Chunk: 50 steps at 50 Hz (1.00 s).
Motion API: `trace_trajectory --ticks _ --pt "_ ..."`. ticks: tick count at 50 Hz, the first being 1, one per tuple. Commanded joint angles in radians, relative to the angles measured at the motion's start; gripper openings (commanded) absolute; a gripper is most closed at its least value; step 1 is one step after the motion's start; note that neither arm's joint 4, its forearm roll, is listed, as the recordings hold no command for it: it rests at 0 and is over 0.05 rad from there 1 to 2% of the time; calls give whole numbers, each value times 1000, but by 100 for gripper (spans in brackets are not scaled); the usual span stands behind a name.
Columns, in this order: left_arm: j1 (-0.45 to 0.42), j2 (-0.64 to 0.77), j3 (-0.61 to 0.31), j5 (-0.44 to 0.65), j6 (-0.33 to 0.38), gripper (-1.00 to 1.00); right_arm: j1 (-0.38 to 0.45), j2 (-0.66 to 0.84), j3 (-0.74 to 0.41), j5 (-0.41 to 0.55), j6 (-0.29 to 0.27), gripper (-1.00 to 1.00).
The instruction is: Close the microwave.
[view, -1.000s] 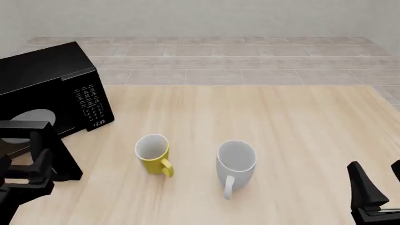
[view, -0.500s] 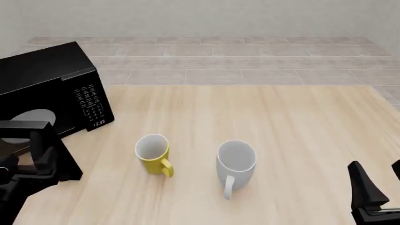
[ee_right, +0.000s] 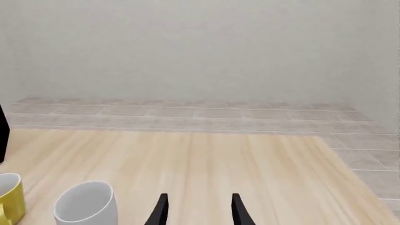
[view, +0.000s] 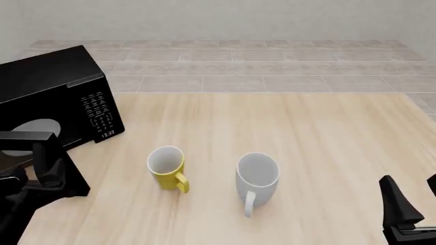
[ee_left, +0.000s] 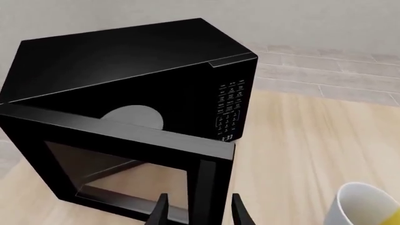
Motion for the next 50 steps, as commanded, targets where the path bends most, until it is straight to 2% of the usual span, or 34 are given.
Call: trace_trajectory --ticks 1,19,32,36,50 --pt "3 32 -14 -26 7 100 -2 3 0 -3 -3 100" --pt "25 71 -34 -48 28 100 -6 -5 0 3 -6 100" --pt "31 196 -63 -130 33 100 1 0 0 1 6 100" --pt "30 175 -80 -94 41 100 9 0 0 4 6 100" --pt "22 229 -107 -113 68 100 22 3 0 9 15 100"
